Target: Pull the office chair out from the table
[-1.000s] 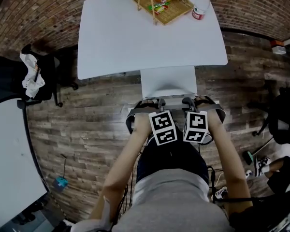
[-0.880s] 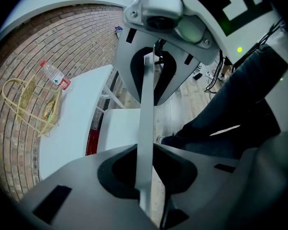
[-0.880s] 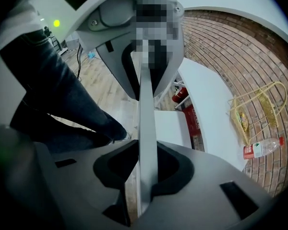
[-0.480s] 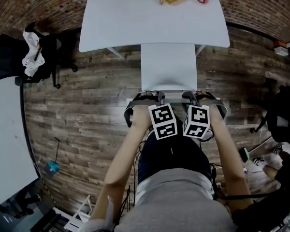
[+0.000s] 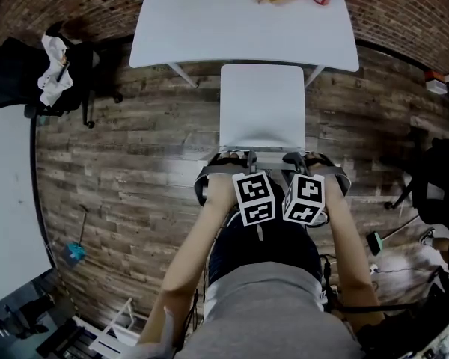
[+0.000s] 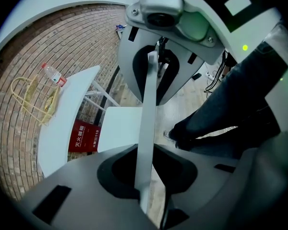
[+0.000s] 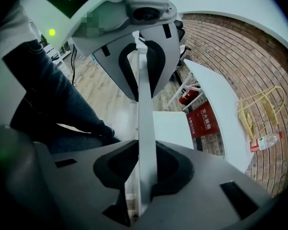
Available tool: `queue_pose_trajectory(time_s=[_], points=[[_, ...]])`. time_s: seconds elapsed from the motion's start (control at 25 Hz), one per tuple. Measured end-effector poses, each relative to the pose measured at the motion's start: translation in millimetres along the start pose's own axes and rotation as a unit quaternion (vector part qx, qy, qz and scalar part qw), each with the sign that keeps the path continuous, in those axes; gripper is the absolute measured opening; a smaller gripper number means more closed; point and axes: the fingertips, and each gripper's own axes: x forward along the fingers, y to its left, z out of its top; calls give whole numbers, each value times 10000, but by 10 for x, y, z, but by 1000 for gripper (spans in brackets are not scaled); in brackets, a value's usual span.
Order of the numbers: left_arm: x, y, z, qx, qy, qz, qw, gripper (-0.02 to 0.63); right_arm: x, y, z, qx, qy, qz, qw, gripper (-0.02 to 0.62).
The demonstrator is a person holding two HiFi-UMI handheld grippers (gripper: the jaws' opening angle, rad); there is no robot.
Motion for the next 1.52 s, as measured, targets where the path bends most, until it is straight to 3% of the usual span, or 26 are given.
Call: queue_pose_trajectory(time_s=[0.68, 1.52], points=[[-205, -847, -136, 193, -139, -133, 9996, 87, -158, 867, 92, 172, 148, -50, 9997, 91], [-244, -854, -143, 221, -671, 375, 9968, 107, -154, 886, 124, 156, -38, -526, 9985, 109]])
